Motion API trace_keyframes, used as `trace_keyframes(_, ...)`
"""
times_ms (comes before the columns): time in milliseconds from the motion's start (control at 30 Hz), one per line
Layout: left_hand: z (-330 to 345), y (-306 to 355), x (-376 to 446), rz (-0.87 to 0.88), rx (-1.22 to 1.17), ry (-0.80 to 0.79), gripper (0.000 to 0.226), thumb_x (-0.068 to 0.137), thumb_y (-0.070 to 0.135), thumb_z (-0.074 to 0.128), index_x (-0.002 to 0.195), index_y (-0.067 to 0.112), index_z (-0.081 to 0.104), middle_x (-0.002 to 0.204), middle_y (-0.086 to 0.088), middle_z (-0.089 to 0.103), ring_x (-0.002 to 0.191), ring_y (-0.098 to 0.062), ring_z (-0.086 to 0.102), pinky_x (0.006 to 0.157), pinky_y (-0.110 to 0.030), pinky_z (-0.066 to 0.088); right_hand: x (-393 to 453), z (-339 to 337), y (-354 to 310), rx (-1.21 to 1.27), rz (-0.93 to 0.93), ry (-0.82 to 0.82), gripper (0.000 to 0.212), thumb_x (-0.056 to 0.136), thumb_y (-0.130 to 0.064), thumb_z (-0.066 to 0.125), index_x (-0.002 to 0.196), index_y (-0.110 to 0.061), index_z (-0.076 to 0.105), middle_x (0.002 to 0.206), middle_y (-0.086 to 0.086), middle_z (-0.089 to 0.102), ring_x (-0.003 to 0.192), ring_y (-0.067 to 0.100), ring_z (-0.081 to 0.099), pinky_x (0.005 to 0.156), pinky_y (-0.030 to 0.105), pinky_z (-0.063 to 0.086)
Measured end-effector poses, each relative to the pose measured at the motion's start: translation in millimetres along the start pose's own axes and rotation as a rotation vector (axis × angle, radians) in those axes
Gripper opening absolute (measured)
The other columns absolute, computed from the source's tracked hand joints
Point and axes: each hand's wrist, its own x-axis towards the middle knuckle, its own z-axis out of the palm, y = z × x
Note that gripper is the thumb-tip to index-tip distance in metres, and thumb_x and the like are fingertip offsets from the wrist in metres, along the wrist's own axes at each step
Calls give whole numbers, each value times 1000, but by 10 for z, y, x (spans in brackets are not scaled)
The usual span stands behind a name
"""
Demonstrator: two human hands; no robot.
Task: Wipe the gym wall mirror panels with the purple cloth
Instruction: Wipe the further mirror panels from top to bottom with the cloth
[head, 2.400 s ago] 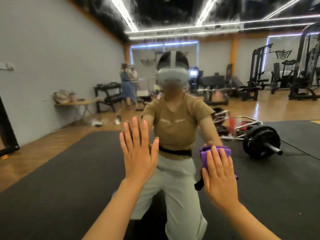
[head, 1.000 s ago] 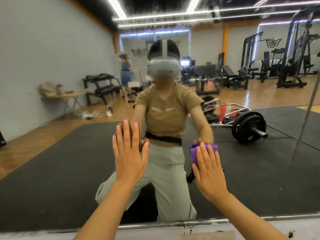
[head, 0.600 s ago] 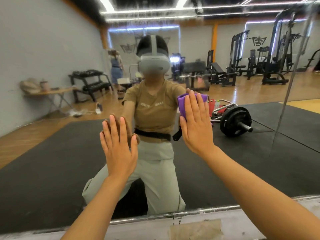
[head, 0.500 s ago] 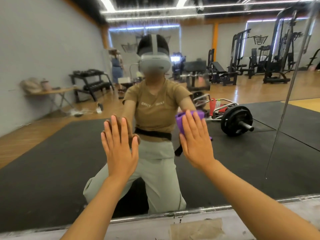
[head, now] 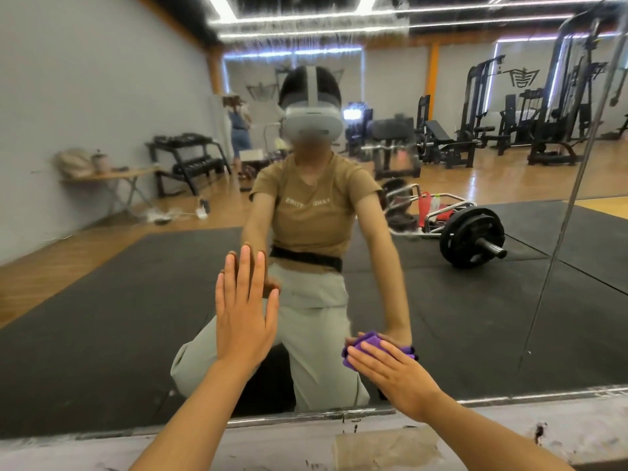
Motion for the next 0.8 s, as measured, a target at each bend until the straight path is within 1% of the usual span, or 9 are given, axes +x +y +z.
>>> trace_keyframes(100, -15, -30, -10, -5, -17, -13, 70, 102, 37, 36, 162, 20, 5, 170, -2, -2, 156, -23, -3, 126, -36, -4, 153, -81, 136, -33, 5, 154, 106, 77, -20, 62, 162, -12, -1, 170, 2, -7, 157, 21, -4, 127, 39, -4)
trace_keyframes(167, -5, -21, -12, -7, -23, -8, 69, 102, 37, 35, 162, 19, 6, 170, -2, -2, 156, -23, -2, 126, -36, -5, 454, -239, 297, 43, 122, 291, 85, 90, -18, 49, 162, -11, 5, 170, 2, -2, 157, 21, 1, 127, 40, 1)
trace_keyframes(267, 28, 1, 3, -18, -22, -6, 70, 102, 37, 36, 162, 20, 3, 170, -2, -4, 156, -24, -4, 126, -37, -6, 1049, -656, 728, 90, 279, 493, 59, 108, -23, 37, 161, -10, 15, 167, 7, 16, 156, 22, 6, 127, 41, 7)
trace_keyframes(367, 39, -1, -4, -32, -23, 1, 72, 101, 37, 39, 162, 19, 5, 170, -4, -7, 156, -23, -5, 126, -37, -6, 1519, -1108, 1165, 127, 442, 595, 55, 108, -24, 39, 157, -5, 23, 160, 13, 28, 154, 28, 15, 127, 40, 8)
trace_keyframes(467, 38, -19, 0, -49, -30, 15, 73, 100, 40, 41, 162, 17, 9, 169, -7, -8, 156, -24, -5, 126, -39, -5, 1736, -1272, 1276, 178, 552, 646, 55, 107, -23, 39, 155, -2, 24, 160, 16, 31, 150, 33, 23, 127, 43, 8)
trace_keyframes(533, 41, -55, -1, -45, -23, 23, 74, 100, 43, 41, 162, 17, 10, 169, -8, -7, 156, -24, -4, 126, -40, -4, 1710, -1210, 1158, 194, 574, 648, 58, 107, -22, 39, 159, -5, 18, 162, 13, 26, 154, 30, 15, 127, 44, 8)
trace_keyframes(600, 51, -92, -2, -29, -12, 28, 74, 100, 44, 40, 162, 17, 11, 169, -8, -7, 156, -25, -3, 126, -40, -4, 1587, -1046, 935, 179, 519, 620, 64, 107, -23, 38, 162, -11, 8, 165, 10, 18, 156, 26, 5, 127, 44, 7)
trace_keyframes(700, 64, -116, -11, -3, -16, 37, 72, 100, 43, 40, 162, 16, 13, 170, -7, -6, 156, -25, -2, 126, -41, -2, 1253, -620, 456, 113, 334, 498, 71, 103, -23, 45, 162, -13, 8, 170, 4, 4, 157, 26, 5, 127, 46, 6)
trace_keyframes(800, 71, -166, -43, 22, -22, 62, 69, 101, 40, 40, 161, 15, 17, 170, -5, -7, 156, -24, -2, 126, -42, 1, 830, -250, 25, -17, 71, 269, 89, 87, -24, 53, 163, -15, 6, 170, 2, -3, 157, 24, 1, 127, 45, -1)
